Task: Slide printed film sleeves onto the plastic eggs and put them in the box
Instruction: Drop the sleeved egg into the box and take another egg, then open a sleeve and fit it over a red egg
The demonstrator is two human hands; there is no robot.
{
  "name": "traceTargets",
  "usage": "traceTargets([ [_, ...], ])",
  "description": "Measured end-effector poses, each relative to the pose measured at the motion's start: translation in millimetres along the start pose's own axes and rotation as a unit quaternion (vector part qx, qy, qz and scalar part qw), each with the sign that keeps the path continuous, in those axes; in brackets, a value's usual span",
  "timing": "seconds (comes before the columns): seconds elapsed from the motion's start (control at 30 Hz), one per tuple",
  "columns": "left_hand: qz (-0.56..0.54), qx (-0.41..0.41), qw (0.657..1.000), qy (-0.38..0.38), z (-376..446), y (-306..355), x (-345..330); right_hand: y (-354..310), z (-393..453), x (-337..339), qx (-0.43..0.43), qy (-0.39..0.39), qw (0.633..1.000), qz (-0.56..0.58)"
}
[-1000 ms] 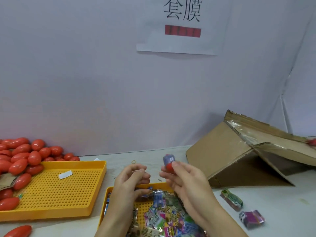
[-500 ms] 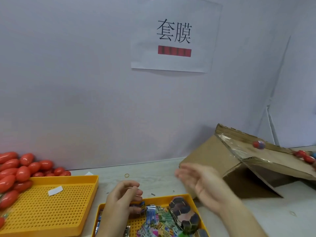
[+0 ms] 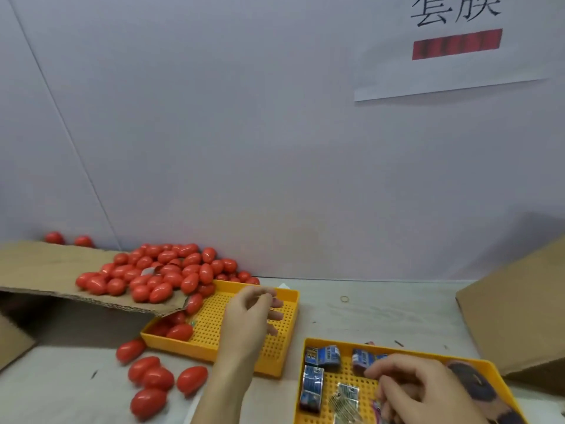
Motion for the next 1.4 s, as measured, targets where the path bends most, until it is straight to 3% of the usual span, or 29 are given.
traceTargets([
  [0.1, 0.043, 0.029, 0.994, 0.1, 19, -11, 48, -1, 3, -2, 0.011, -0.01, 1.0, -0.02],
  [0.2, 0.254, -0.042, 0.959, 0.114, 46, -3, 74, -4, 5, -1, 0.025, -0.021, 0.999, -0.015],
  [0.3, 0.512, -0.122, 0.848, 0.065, 75, 16, 81, -5, 5, 0, 0.042, -0.031, 0.998, -0.034],
  [0.37, 0.61, -0.093, 0.787, 0.004, 95, 12, 85, -6, 4, -2, 0.055, -0.038, 0.995, -0.068],
  [0.5, 0.643, -0.039, 0.76, -0.087, 114, -4, 88, -3, 9, 0, 0.038, -0.003, 0.998, -0.044],
  [0.67, 0.654, -0.054, 0.749, -0.089, 112, 5, 84, -6, 2, 2, 0.04, 0.005, 0.998, -0.056],
  [0.77, 0.615, -0.136, 0.774, -0.07, 95, 27, 71, -9, 1, 14, 0.061, 0.078, 0.993, -0.062],
  [0.87, 0.509, -0.196, 0.836, -0.058, 63, 46, 46, -17, -5, 24, 0.108, 0.147, 0.977, -0.113],
  [0.93, 0.391, -0.168, 0.903, -0.056, 40, 47, 26, -22, -10, 22, 0.139, 0.153, 0.967, -0.15],
  [1.0, 0.189, -0.075, 0.978, -0.044, 17, 34, 3, -25, -12, 20, 0.16, 0.15, 0.96, -0.172],
  [1.03, 0.074, -0.022, 0.996, -0.034, 5, 26, -9, -27, -13, 19, 0.166, 0.145, 0.959, -0.177],
  [1.1, -0.117, 0.063, 0.991, -0.016, -22, 12, -36, -26, -14, 17, 0.175, 0.128, 0.959, -0.184],
  [1.17, -0.192, 0.096, 0.977, -0.014, -45, 3, -56, -25, -14, 16, 0.184, 0.117, 0.957, -0.193],
  [1.3, -0.219, 0.088, 0.971, -0.035, -59, -4, -71, -26, -14, 10, 0.203, 0.103, 0.95, -0.213],
  [1.4, -0.182, 0.024, 0.981, -0.058, -53, 0, -67, -24, -15, 2, 0.211, 0.072, 0.945, -0.24],
])
Point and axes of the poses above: each hand's wrist, its own z-axis towards the middle knuckle, its own x-axis out of the back of the hand, y = z × x, the point moved 7 cm from there along z, towards the middle knuckle, and after that the axes turned 14 degrees about -x, right-handed, at the moved point
